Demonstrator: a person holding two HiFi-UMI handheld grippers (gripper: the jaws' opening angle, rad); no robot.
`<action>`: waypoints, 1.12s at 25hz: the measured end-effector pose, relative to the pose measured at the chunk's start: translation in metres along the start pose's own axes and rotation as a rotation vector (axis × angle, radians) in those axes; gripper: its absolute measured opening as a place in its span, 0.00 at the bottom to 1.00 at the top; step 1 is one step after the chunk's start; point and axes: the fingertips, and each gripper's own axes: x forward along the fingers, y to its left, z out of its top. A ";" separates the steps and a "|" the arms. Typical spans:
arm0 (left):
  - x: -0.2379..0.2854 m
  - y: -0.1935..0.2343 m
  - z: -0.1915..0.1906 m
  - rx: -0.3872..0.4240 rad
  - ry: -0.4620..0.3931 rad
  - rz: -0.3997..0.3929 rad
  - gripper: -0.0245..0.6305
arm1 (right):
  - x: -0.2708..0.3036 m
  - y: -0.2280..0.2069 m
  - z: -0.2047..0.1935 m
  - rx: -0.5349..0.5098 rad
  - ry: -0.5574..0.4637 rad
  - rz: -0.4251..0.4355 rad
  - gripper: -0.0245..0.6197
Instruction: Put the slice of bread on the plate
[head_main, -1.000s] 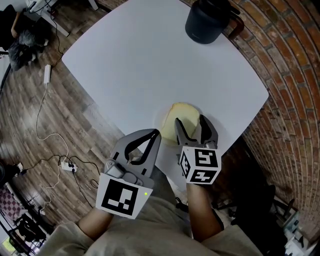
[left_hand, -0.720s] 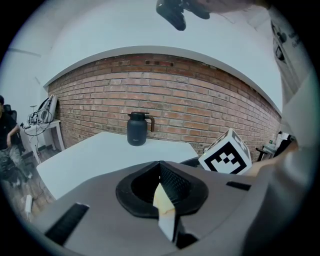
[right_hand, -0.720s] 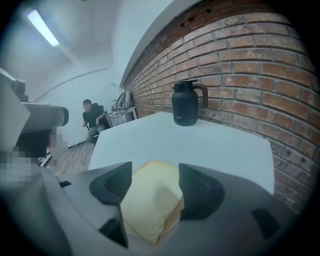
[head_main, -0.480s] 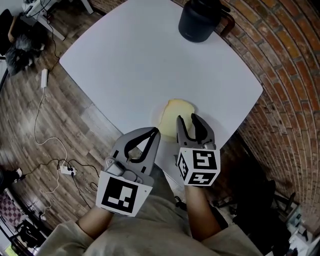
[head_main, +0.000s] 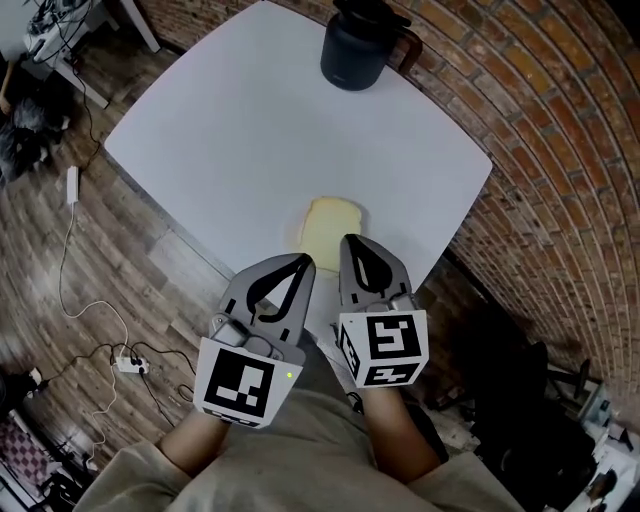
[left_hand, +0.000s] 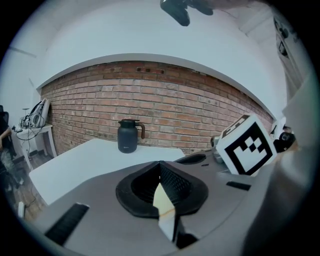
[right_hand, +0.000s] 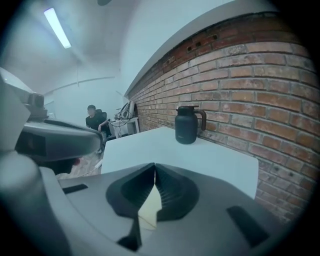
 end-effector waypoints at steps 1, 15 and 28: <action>0.000 -0.002 0.002 0.002 -0.005 -0.004 0.05 | -0.006 0.000 0.005 -0.005 -0.011 -0.003 0.05; -0.030 -0.034 0.035 0.055 -0.073 -0.048 0.05 | -0.089 0.030 0.049 -0.093 -0.134 0.001 0.05; -0.069 -0.057 0.058 0.100 -0.133 -0.054 0.05 | -0.151 0.049 0.077 -0.087 -0.270 -0.015 0.05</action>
